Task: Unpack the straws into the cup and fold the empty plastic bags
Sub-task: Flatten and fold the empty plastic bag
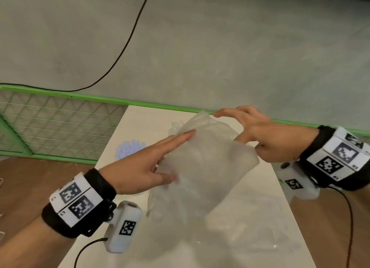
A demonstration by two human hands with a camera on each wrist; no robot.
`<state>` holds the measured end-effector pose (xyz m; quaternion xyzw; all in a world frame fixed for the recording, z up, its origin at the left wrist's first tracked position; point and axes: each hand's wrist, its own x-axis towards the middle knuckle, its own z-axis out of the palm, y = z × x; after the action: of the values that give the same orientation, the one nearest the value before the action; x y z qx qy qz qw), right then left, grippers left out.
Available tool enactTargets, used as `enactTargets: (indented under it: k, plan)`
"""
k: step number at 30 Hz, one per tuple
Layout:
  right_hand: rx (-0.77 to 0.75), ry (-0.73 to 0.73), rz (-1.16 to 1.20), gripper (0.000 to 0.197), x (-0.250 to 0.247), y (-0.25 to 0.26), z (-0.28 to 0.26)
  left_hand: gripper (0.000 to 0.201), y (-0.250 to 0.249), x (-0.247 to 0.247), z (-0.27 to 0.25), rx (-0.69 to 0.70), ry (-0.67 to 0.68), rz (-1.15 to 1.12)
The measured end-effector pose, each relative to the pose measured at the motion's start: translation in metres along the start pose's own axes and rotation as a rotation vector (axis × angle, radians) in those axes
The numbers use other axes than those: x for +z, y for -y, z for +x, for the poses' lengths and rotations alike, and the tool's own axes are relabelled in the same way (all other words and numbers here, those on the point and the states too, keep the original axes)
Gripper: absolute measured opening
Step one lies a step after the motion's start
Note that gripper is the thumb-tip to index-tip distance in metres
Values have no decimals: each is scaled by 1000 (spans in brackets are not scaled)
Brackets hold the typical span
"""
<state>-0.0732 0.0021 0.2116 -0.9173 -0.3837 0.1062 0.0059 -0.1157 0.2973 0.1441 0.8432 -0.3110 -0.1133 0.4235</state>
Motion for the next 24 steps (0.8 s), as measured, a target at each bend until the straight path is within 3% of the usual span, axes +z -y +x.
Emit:
enactTargets:
  k: [4, 5, 7, 8, 12, 14, 17, 19, 21, 24]
  plan:
    - [158, 17, 224, 27, -22, -22, -13, 78, 10, -5, -8, -118, -16, -68]
    - [167, -21, 347, 28, -23, -23, -14, 79, 11, -5, -8, -122, -22, -81]
    - [172, -197, 639, 56, -19, -28, -13, 84, 12, -2, -6, -136, -23, -147]
    - [166, -291, 799, 60, -13, -28, -10, 86, 12, 0, -6, -135, -26, -203]
    - [120, -563, 1254, 55, 16, -26, 2, 97, 8, 6, -2, -72, -74, -417]
    - [94, -640, 1548, 64, 33, -25, 6, 100, 8, 8, -1, -63, -127, -474]
    - [106, -414, 1680, 79, 68, -11, 5, 98, 11, 13, 4, -22, -192, -599]
    - [121, -297, 1640, 62, 85, -2, 3, 99, 14, 17, 6, -18, -196, -655]
    - [172, -347, 1622, 39, 91, 3, 3, 99, 20, 20, 7, -72, -206, -770]
    - [204, -408, 1612, 43, 87, 5, 0, 91, 25, 26, 8, -227, -169, -945]
